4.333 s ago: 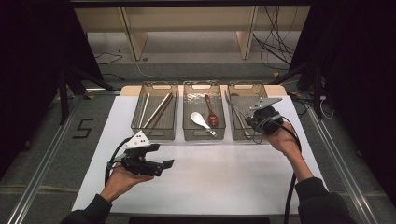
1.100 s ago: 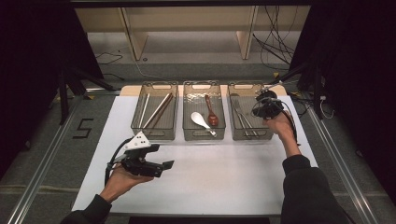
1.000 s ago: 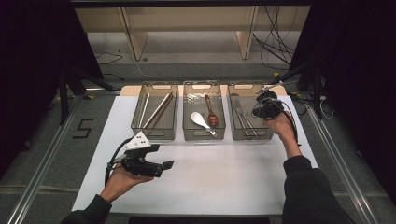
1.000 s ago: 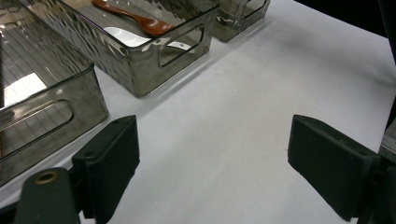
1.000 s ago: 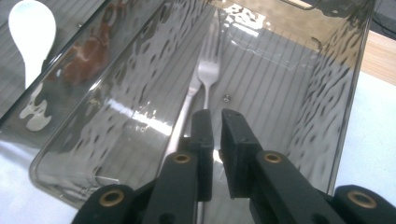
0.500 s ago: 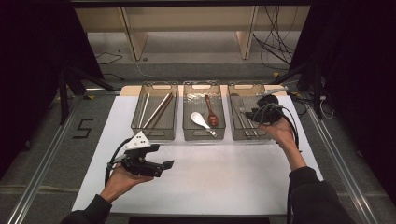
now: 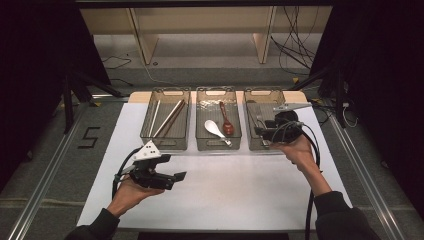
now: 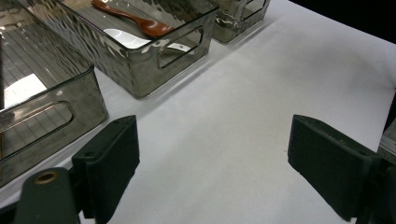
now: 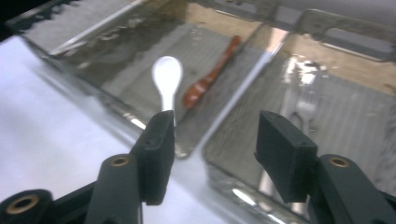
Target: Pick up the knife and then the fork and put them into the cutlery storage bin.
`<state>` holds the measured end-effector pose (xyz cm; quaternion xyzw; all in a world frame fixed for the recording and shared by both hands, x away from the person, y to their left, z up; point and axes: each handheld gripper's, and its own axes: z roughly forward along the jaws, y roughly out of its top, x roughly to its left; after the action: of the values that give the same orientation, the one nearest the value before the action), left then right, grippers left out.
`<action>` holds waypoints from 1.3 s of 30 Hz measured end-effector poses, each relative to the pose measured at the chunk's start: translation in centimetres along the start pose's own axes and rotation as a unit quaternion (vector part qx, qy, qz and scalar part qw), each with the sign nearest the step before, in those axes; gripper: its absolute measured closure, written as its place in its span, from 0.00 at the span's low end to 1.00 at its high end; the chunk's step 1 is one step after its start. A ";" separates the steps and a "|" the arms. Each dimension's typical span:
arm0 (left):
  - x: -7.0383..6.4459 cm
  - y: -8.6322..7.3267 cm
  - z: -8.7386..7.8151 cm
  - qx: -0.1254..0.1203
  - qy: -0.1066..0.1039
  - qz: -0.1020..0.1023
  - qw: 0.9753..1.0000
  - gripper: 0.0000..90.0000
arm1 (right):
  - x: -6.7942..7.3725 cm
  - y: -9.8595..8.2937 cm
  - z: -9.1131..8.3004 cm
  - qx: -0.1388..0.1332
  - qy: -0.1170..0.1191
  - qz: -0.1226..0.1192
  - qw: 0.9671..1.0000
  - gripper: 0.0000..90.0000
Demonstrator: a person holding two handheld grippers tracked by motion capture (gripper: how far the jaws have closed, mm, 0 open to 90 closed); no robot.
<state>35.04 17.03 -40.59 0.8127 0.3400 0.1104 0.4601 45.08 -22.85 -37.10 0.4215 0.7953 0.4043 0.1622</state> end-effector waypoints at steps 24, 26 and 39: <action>-0.1 -0.1 -0.1 -0.002 0.000 -0.002 1.000 0.18 | 3.6 -3.2 -2.1 -0.037 0.067 -0.004 0.997 0.36; -0.1 -0.1 -0.1 -0.001 -0.001 -0.004 1.000 0.18 | 3.9 -3.5 -2.4 -0.043 0.068 -0.005 0.997 0.36; 0.0 -0.2 -0.4 -0.009 -0.004 -0.005 1.000 0.18 | 5.5 -5.1 -3.2 -0.068 0.083 -0.005 0.994 0.33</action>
<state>34.77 17.33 -40.53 0.8071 0.3418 0.1078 0.4691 37.16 -21.63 -38.64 0.3704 0.7791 0.4899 0.1258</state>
